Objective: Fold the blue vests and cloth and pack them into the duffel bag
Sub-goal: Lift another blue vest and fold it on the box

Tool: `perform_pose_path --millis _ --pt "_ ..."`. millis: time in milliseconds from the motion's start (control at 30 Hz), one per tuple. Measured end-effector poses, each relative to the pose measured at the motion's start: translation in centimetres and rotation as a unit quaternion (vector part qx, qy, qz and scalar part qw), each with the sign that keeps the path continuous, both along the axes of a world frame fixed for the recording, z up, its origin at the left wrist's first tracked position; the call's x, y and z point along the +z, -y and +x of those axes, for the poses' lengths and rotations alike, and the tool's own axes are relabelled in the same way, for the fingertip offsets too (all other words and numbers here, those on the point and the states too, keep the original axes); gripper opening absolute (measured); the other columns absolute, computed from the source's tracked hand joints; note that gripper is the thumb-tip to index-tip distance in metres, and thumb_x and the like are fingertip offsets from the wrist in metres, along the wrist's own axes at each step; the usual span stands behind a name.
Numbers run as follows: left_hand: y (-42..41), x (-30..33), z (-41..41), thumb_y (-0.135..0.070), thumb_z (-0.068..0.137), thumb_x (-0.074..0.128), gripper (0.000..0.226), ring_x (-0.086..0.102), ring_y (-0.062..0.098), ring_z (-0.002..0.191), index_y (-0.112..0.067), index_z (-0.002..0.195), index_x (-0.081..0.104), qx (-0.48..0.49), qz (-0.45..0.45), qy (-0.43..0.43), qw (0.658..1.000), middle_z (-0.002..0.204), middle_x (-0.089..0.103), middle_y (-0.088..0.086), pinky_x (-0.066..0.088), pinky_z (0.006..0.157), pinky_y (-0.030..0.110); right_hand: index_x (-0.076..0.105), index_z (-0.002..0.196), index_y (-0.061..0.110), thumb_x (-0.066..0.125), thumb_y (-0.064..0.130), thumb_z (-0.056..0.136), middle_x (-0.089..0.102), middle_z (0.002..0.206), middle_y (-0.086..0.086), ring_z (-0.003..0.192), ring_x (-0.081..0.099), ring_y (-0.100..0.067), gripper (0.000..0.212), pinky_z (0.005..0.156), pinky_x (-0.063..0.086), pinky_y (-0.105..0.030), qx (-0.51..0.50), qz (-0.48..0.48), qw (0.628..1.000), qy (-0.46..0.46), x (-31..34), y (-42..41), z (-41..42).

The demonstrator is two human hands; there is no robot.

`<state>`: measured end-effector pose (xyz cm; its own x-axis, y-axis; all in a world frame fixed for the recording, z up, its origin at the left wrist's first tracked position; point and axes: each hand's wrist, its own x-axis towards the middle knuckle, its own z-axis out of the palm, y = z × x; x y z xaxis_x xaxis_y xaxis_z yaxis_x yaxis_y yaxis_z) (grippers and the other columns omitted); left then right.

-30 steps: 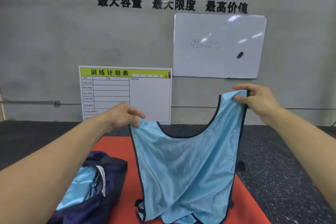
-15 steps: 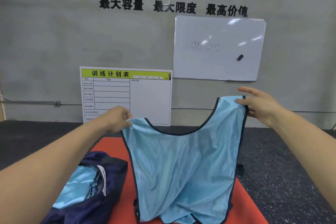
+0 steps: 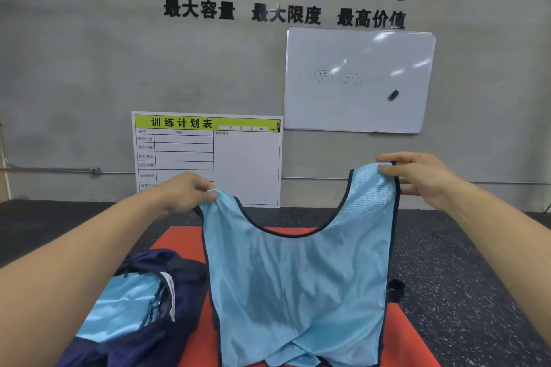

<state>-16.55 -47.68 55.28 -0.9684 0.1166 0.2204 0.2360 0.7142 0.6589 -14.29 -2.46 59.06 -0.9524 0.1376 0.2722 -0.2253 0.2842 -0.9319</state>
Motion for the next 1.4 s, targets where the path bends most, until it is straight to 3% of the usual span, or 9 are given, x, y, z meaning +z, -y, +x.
perform_pose_path --millis 233,467,700,833,933,1033,1200,1300,1400 --pt "0.6 3.0 0.9 -0.004 0.079 0.083 0.019 0.073 0.024 0.095 -0.017 0.092 0.079 0.027 0.033 -0.021 0.999 0.09 0.078 0.004 0.057 0.092 0.038 0.063 0.134 0.026 0.072 -0.006 0.088 0.068 0.117 -0.015 0.098 0.072 -0.024 0.056 0.063 0.061 -0.029 -0.002 0.047 0.999 -0.011 0.3 -0.4 0.4" --pt "0.5 3.6 1.8 -0.019 0.094 0.07 0.009 0.068 0.023 0.099 -0.018 0.094 0.079 0.01 -0.075 -0.039 0.996 0.098 0.076 0.003 0.053 0.089 0.039 0.071 0.122 0.017 0.066 -0.001 0.093 0.072 0.119 -0.011 0.108 0.071 -0.024 0.034 0.081 0.057 -0.029 0.022 -0.067 0.997 0.027 0.2 -0.3 0.6" --pt "0.3 3.3 2.3 -0.02 0.101 0.059 0.017 0.066 0.023 0.088 -0.007 0.1 0.069 0.011 -0.04 -0.041 0.998 0.099 0.071 0.011 0.055 0.07 0.03 0.069 0.124 0.013 0.063 0.009 0.099 0.073 0.12 -0.007 0.112 0.068 -0.02 0.026 0.098 0.052 -0.032 0.047 -0.11 0.992 0.046 -0.5 0.1 0.7" --pt "0.2 3.4 2.4 -0.023 0.104 0.054 0.021 0.067 0.019 0.094 -0.008 0.105 0.069 -0.013 0.004 -0.022 1.0 0.104 0.073 0.008 0.052 0.087 0.036 0.07 0.123 0.014 0.066 0.01 0.097 0.074 0.119 -0.004 0.111 0.069 -0.02 0.027 0.095 0.053 -0.032 0.031 -0.129 0.991 0.022 -0.7 0.1 0.5" --pt "0.2 3.5 2.7 -0.039 0.102 0.055 0.028 0.067 0.011 0.107 -0.018 0.11 0.073 -0.036 0.021 -0.01 0.999 0.11 0.074 -0.006 0.05 0.099 0.032 0.07 0.125 0.02 0.067 0.001 0.094 0.072 0.117 0.002 0.106 0.07 -0.019 0.036 0.084 0.053 -0.029 0.026 -0.108 0.994 0.007 -0.8 0.1 0.7" --pt "0.0 3.5 2.9 -0.039 0.104 0.051 0.031 0.061 0.007 0.109 -0.018 0.113 0.072 -0.021 0.034 -0.033 0.999 0.114 0.069 -0.01 0.045 0.091 0.024 0.068 0.127 0.022 0.061 -0.008 0.095 0.069 0.114 0.004 0.102 0.069 -0.017 0.044 0.08 0.054 -0.027 0.023 -0.09 0.996 0.001 -0.6 0.0 1.0" --pt "0.5 3.4 2.7 -0.029 0.101 0.059 0.019 0.063 0.014 0.1 -0.017 0.096 0.073 0.017 0.013 -0.085 0.996 0.103 0.07 -0.003 0.048 0.077 0.023 0.069 0.127 0.015 0.066 -0.003 0.093 0.065 0.126 -0.007 0.116 0.065 -0.02 0.038 0.1 0.05 -0.035 0.059 -0.05 0.996 0.047 -0.6 -0.5 1.2" --pt "0.6 3.7 2.9 -0.026 0.096 0.068 0.012 0.062 0.006 0.092 -0.016 0.094 0.075 0.01 0.012 -0.102 0.995 0.101 0.071 -0.005 0.044 0.072 0.019 0.076 0.113 0.017 0.075 0.008 0.09 0.072 0.117 -0.005 0.111 0.067 -0.018 0.025 0.101 0.051 -0.035 0.024 0.083 0.995 0.04 -0.7 -0.3 1.3" --pt "0.9 4.0 3.2 -0.028 0.089 0.076 0.01 0.068 0.019 0.088 -0.018 0.091 0.076 0.001 -0.014 -0.102 0.995 0.094 0.075 -0.001 0.053 0.076 0.03 0.08 0.095 0.021 0.079 0.022 0.089 0.078 0.094 -0.001 0.095 0.071 -0.021 0.007 0.092 0.055 -0.036 -0.031 0.245 0.969 0.012 -0.7 0.1 1.1"
